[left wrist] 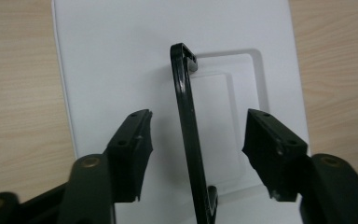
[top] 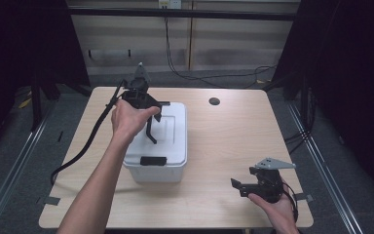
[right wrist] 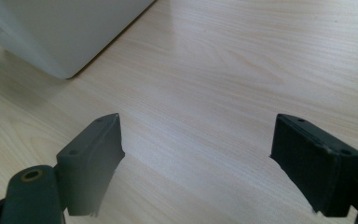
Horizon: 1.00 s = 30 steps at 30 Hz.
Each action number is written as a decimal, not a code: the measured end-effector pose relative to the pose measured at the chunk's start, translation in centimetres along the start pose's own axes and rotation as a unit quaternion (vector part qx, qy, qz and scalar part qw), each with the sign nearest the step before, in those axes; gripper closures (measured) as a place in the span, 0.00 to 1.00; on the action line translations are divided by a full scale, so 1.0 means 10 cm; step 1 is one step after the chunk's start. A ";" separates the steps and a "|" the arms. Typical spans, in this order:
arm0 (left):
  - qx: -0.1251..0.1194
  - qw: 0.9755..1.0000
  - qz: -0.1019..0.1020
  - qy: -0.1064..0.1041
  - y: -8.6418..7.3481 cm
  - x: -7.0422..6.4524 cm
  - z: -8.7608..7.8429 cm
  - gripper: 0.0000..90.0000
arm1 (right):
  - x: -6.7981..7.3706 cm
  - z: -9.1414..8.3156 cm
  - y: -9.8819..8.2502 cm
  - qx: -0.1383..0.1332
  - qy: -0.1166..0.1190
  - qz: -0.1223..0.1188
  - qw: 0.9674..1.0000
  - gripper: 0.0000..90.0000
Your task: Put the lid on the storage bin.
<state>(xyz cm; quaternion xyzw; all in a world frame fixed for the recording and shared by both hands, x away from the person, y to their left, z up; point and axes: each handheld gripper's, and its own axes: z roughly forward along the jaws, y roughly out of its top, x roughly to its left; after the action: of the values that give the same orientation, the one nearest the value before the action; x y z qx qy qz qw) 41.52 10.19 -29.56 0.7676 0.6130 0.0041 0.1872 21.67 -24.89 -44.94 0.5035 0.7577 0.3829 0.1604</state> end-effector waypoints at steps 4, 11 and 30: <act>-0.007 1.000 0.010 -0.013 -0.02 0.10 -0.02 0.35 | -0.01 0.00 0.00 -0.002 0.000 -0.001 1.000 0.18; -0.031 0.998 0.038 -0.042 -0.10 0.29 -0.08 0.28 | -0.01 0.01 0.00 0.000 -0.001 0.001 1.000 0.18; -0.085 0.978 0.163 -0.096 -0.41 0.79 -0.27 0.20 | -0.01 0.01 0.00 0.000 -0.002 0.002 1.000 0.18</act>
<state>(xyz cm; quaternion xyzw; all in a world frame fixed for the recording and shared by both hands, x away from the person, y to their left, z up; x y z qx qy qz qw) 38.99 19.16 -30.00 0.8352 0.4565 0.0128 0.3064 21.77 -24.91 -44.99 0.5060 0.7564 0.3823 0.1605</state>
